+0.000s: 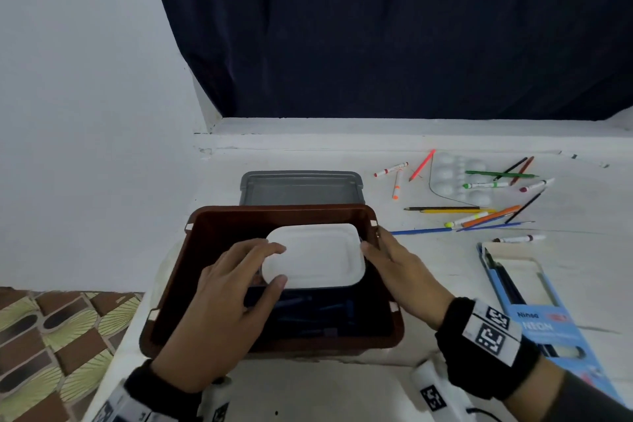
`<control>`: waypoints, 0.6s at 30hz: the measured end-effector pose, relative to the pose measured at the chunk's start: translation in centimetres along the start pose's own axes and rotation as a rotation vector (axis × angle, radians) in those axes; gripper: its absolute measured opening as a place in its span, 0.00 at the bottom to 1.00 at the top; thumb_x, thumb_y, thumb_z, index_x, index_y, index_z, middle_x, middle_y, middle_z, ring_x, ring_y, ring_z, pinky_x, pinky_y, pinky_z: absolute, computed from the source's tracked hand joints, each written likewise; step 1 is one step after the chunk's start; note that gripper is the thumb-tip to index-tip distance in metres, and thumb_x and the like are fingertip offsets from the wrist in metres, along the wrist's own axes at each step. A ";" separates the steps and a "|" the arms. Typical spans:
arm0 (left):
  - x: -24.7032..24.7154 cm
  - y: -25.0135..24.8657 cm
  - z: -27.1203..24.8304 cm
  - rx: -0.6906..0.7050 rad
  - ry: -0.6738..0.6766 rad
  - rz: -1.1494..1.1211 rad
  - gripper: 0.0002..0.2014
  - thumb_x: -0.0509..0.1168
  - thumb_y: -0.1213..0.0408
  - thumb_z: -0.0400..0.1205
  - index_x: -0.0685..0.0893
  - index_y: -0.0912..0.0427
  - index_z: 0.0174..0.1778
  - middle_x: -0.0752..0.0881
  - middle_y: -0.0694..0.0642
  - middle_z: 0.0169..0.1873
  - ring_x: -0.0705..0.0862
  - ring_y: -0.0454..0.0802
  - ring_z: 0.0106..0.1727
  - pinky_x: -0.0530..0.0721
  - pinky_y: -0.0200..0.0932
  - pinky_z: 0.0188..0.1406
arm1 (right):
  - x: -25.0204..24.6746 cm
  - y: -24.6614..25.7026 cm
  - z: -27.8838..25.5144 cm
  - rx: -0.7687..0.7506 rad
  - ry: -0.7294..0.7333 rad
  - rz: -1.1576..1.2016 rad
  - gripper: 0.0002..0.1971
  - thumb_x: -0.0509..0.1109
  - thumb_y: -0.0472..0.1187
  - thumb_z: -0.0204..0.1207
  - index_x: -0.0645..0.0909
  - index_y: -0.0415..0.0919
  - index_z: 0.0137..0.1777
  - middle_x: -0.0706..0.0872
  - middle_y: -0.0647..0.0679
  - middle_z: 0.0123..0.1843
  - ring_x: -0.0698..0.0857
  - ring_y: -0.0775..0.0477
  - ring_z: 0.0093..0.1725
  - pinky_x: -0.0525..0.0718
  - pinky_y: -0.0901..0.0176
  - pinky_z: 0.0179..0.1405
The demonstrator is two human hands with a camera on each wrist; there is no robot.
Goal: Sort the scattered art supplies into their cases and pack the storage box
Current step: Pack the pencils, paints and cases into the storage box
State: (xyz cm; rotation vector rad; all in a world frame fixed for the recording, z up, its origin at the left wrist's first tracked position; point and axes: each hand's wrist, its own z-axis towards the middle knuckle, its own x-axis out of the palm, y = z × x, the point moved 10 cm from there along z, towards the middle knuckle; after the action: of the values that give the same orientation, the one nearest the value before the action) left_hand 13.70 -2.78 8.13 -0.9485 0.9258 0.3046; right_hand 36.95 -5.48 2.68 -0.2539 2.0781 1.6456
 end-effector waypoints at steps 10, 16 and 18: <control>5.5 -9.7 3.1 0.100 -0.178 -0.152 0.10 0.67 0.58 0.84 0.83 0.45 0.61 0.83 0.40 0.51 0.84 0.48 0.50 0.79 0.32 0.51 | -10.0 -4.6 -2.4 -0.133 -0.054 -0.031 0.13 0.63 0.52 0.85 0.73 0.58 0.68 0.85 0.52 0.46 0.89 0.57 0.42 0.77 0.73 0.35; 11.9 -17.3 5.3 0.096 -0.191 -0.281 0.07 0.67 0.54 0.83 0.85 0.43 0.55 0.82 0.51 0.32 0.81 0.50 0.35 0.79 0.37 0.36 | -19.9 -10.2 -3.7 -0.182 -0.096 -0.037 0.04 0.67 0.43 0.84 0.77 0.53 0.55 0.83 0.48 0.36 0.85 0.46 0.34 0.75 0.68 0.27; 14.3 -19.0 6.0 0.079 -0.175 -0.276 0.07 0.66 0.50 0.83 0.85 0.42 0.55 0.81 0.51 0.32 0.81 0.49 0.36 0.78 0.33 0.38 | -23.2 -12.4 -3.5 -0.186 -0.099 -0.073 0.05 0.68 0.41 0.83 0.78 0.53 0.52 0.83 0.50 0.34 0.85 0.44 0.36 0.76 0.67 0.28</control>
State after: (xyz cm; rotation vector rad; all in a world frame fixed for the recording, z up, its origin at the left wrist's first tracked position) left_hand 36.73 -11.18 9.04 -0.9478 0.6326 0.1130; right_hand 61.53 -15.40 3.42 -0.2993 1.8238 1.7721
